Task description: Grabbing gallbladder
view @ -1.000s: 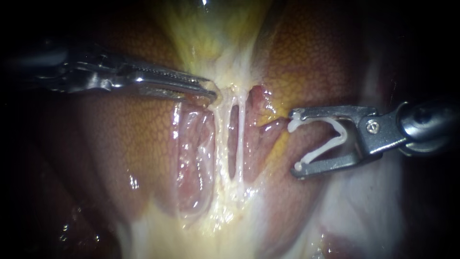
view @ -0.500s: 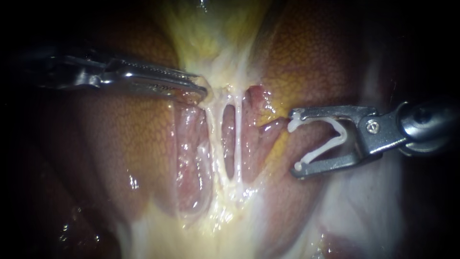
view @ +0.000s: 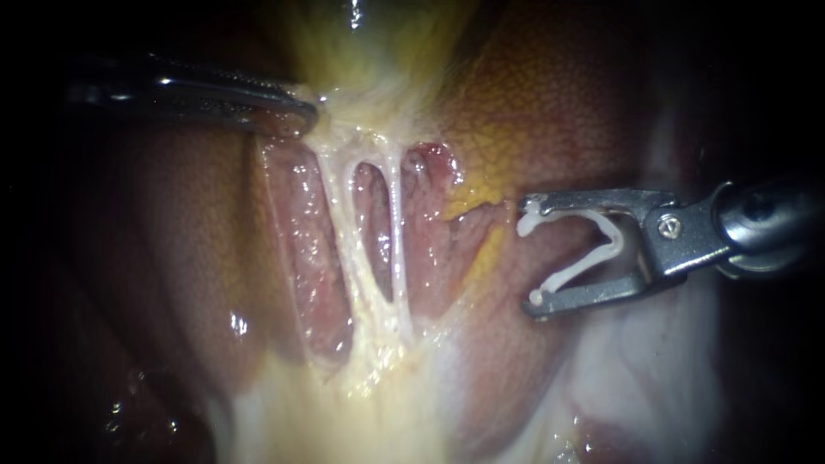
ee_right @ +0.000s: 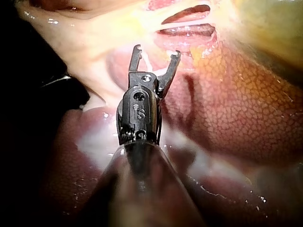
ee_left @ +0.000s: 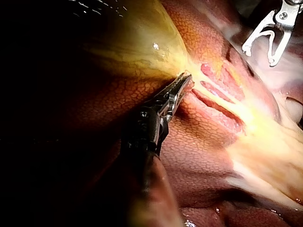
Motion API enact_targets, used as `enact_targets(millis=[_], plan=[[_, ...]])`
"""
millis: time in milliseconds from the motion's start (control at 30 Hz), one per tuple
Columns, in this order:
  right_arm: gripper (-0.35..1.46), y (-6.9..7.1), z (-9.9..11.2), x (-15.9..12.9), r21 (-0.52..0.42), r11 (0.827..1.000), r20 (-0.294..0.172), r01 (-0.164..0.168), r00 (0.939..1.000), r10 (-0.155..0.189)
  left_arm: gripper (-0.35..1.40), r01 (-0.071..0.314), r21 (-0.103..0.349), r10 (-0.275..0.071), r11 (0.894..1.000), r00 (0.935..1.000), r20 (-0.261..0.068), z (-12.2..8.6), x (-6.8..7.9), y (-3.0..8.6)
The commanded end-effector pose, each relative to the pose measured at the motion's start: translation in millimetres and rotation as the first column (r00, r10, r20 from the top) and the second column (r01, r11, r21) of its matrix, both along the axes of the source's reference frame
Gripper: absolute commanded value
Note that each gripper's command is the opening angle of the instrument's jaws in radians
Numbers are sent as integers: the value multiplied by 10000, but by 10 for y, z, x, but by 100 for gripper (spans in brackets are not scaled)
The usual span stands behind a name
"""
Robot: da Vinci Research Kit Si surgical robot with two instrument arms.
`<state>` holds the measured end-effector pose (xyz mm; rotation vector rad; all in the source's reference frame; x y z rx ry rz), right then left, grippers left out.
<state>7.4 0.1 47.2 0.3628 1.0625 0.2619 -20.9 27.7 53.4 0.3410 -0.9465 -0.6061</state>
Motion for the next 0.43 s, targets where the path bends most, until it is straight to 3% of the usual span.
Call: enact_targets(millis=[33, 433], plan=[[57, 0, 0, 0, 1, 10000, -1, -1, 10000, 1, -35, 28, -1, -28, 10000, 10000, 8, -1, 0, 1], [57, 0, 0, 1, 0, 10000, 1, -3, 10000, 3, -35, 49, -8, -49, 10000, 10000, -5, 0, 0, 0]])
